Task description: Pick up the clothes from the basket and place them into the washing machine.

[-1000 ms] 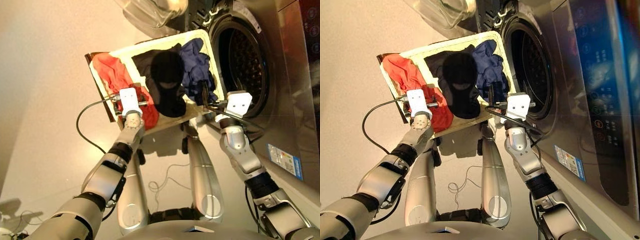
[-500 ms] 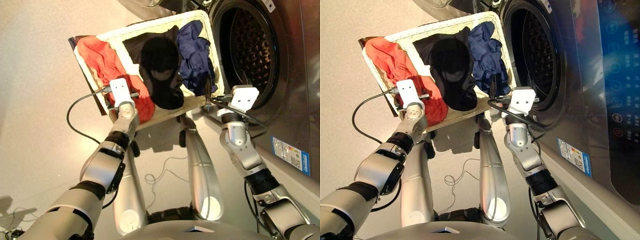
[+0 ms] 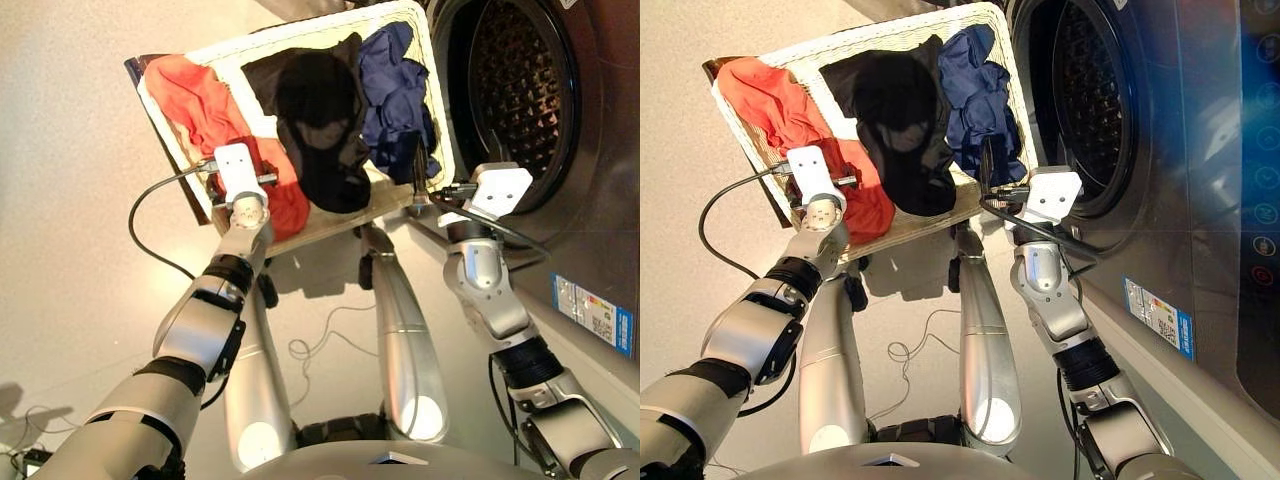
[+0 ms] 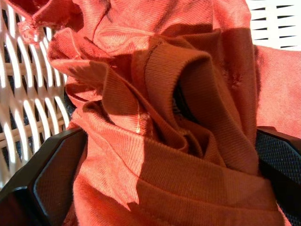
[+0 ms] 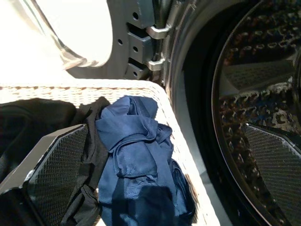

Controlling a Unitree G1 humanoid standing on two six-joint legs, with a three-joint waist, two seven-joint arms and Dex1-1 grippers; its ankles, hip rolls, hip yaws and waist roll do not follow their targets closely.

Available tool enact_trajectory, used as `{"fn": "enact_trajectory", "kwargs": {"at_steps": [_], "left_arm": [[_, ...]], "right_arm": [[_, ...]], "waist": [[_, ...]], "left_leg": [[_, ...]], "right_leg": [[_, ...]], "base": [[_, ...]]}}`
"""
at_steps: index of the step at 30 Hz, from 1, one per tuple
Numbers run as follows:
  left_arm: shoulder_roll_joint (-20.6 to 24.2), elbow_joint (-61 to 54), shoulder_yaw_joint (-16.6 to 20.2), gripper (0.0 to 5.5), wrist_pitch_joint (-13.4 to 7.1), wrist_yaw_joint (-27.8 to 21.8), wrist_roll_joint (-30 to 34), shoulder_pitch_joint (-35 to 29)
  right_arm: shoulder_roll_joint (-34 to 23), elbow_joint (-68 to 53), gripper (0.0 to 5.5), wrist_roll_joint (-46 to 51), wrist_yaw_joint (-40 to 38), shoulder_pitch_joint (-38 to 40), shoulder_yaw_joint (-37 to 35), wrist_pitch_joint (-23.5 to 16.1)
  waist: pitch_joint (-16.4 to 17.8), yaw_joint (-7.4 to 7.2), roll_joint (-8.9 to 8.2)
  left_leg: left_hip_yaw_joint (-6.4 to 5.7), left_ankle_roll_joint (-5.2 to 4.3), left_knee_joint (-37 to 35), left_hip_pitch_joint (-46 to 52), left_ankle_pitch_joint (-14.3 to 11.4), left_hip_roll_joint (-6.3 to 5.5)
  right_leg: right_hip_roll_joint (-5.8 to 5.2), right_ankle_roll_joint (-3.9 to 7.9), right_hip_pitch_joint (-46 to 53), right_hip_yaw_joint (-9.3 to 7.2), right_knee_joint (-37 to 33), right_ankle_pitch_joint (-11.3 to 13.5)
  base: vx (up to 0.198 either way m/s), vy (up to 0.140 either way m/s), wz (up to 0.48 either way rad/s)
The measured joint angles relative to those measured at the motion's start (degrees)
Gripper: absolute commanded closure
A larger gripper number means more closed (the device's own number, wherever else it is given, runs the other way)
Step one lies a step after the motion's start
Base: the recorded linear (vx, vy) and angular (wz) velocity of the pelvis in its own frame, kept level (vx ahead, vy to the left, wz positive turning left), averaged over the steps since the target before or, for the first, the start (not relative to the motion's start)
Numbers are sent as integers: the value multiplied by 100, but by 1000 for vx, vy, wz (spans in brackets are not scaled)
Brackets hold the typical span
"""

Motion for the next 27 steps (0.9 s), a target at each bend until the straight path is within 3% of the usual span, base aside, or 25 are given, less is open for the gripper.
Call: {"fn": "enact_trajectory", "kwargs": {"at_steps": [4, 6, 7, 9, 10, 14, 19, 25, 27], "left_arm": [[50, -45, -56, 0, 48, -52, 1, -64], [39, -7, -133, 0, 41, -53, 1, -41], [32, -54, -143, 222, 43, -73, 5, -78], [33, -37, -190, 550, 30, -167, 6, -71], [36, -86, -175, 550, 45, -183, 3, -159], [31, -60, -137, 550, 74, -283, 0, -214], [-2, -118, -204, 550, 53, -291, -5, -179], [129, -823, -313, 550, 49, -284, -1, 284], [325, -1602, -406, 550, 41, -274, 27, 720]], "right_arm": [[-59, -88, 0, 50, 70, -1, -13, -6], [-42, -91, 0, 52, 91, 11, -11, -8], [-35, -93, 0, 56, 94, 12, -6, -5], [-31, -94, 0, 58, 102, -7, -8, -6], [-48, -96, 0, 60, 103, -4, -10, -4], [-47, -108, 0, 62, 108, 8, -11, -6], [-37, -109, 0, 64, 214, -16, 12, 1], [-53, -97, 0, 64, 324, -39, -10, 17], [-58, -82, 0, 64, 352, -10, -47, 21]], "waist": [[-15, 7, -19], [-22, 3, -29], [-24, -15, -38], [-30, 18, -50], [-32, 11, -58], [-45, -59, -84], [-50, -5, -92], [-31, 20, -129], [-20, 49, -146]], "left_leg": [[-111, -29, 64, -90, -53, -29], [-111, 18, 65, -126, -34, -57], [-126, 0, 116, -150, -81, -73], [-146, 25, 184, -221, -64, -72], [-156, -12, 207, -222, -98, -73], [-136, 37, 221, -233, -112, -78], [-124, 32, 317, -223, -159, -85], [-151, 30, 481, -181, -248, -79], [-165, 31, 584, -149, -290, -85]], "right_leg": [[-7, 70, -28, -13, -120, -14], [-7, 121, -63, -6, -37, 39], [-32, 85, -106, 9, 28, 16], [-6, 97, -148, -5, 63, 32], [-19, 67, -149, -3, 37, 6], [-19, 90, -142, 18, 39, 11], [-22, 90, -159, 44, 146, -8], [-27, 74, -153, 91, 438, -142], [-39, 70, -152, 101, 596, -218]], "base": [[0, 0, 0], [0, 0, 0], [0, 0, 0], [0, 0, 0], [0, 0, 0], [0, 0, 0], [-46, 9, 4], [-20, 2, 1], [0, 0, 0]]}}
